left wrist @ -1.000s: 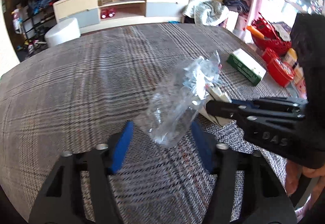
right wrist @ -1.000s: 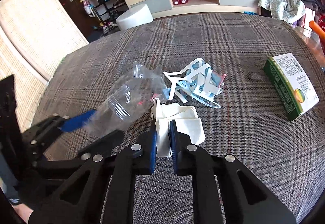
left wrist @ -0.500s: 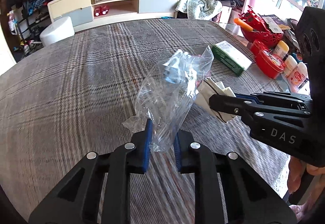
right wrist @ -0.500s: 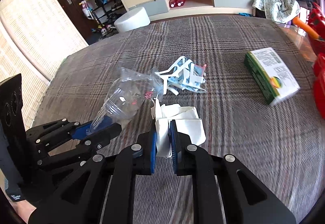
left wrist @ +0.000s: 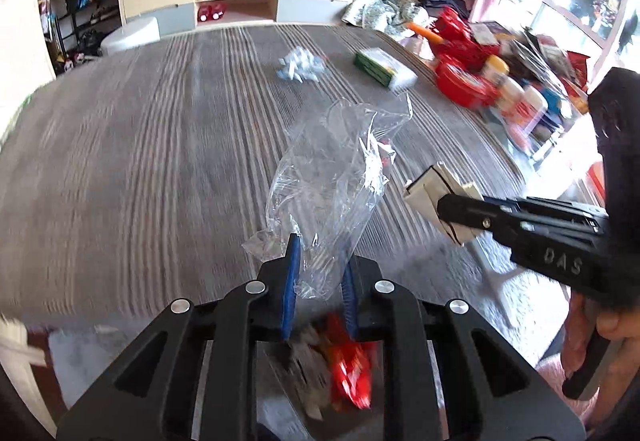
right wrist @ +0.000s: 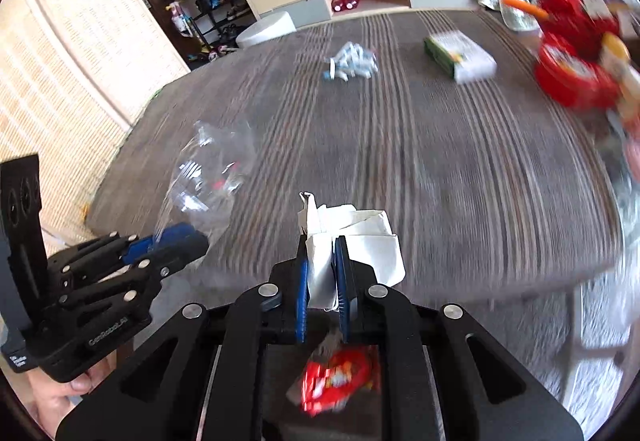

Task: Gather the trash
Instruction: 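Carry the carton and plastic bag over the gray bin and open both tools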

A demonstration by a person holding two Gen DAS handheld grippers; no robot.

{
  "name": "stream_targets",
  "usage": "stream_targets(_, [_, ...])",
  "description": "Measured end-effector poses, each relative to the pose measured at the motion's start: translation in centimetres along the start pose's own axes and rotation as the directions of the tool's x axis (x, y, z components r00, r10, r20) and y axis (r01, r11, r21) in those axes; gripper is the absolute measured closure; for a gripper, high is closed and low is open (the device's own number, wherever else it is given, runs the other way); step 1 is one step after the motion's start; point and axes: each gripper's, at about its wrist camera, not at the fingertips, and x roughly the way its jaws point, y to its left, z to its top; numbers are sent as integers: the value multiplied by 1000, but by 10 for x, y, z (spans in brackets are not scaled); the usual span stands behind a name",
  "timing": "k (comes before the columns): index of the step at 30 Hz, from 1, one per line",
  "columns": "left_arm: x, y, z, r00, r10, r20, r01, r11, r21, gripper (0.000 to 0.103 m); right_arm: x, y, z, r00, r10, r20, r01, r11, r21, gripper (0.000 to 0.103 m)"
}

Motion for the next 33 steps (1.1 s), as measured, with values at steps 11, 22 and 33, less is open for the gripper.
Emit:
stream_targets(11, [23,-17,-120,991,-51,-125,39,995,-97,85,26,-18,-102,995,37,-93,-27,994,107,89])
stream_targets(22, [107,-9,-188,952,-58,-301,10,987,-158,85,94,-28,-154,983,29,-180,4,984,177,89])
stream_targets(33, [145,0,-192,941,-72,-332,10,983,-184,83,137,-30,-168,964,8,-265,38,985,168,86])
